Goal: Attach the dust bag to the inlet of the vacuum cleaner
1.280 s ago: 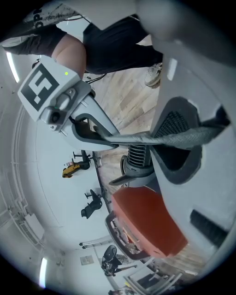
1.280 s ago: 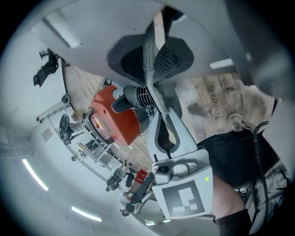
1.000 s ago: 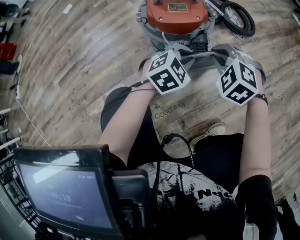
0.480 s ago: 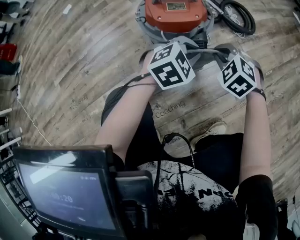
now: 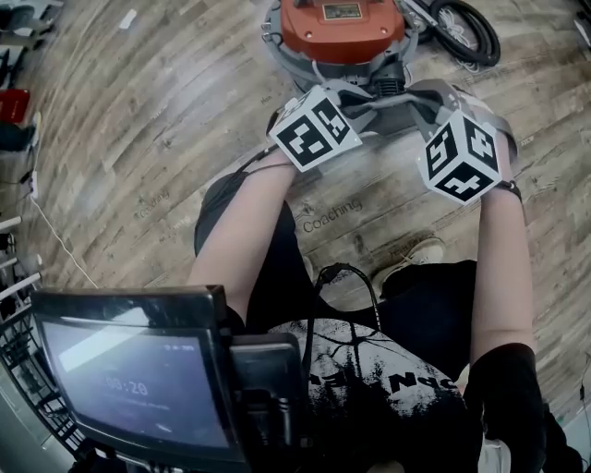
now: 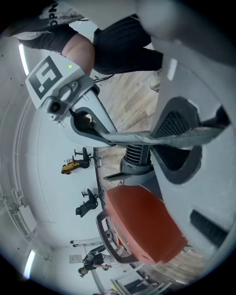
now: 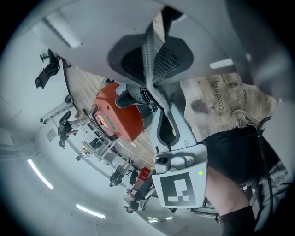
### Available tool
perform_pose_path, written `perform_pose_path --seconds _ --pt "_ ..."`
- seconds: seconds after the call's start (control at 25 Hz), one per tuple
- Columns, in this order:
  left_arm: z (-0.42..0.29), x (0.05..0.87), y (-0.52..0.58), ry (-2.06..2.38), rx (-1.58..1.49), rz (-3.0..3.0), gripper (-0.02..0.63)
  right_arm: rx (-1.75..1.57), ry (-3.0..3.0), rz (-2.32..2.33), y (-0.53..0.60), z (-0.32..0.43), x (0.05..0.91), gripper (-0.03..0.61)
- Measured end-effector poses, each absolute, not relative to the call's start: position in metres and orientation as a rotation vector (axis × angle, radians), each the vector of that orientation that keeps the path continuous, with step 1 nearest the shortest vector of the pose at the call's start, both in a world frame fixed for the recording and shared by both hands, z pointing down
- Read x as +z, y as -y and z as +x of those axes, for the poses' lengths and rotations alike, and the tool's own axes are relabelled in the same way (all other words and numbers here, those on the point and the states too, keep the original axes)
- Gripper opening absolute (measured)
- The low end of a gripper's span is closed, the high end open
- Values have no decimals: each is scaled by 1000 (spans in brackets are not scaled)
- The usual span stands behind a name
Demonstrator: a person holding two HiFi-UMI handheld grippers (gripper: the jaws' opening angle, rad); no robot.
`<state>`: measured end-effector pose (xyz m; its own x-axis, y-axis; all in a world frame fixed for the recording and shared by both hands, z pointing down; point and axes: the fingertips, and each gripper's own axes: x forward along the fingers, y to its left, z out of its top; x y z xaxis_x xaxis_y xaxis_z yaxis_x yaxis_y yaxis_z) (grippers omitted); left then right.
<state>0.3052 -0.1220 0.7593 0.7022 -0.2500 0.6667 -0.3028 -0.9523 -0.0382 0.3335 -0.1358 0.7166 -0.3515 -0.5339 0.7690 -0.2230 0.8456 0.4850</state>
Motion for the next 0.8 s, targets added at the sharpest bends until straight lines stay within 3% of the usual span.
perform_pose_path --seconds 0.64,0.8 --pt "336 719 126 483 1153 2954 35 -153 1907 662 142 370 756 21" --pt "323 722 127 489 1010 2902 32 -226 1901 654 147 362 744 20"
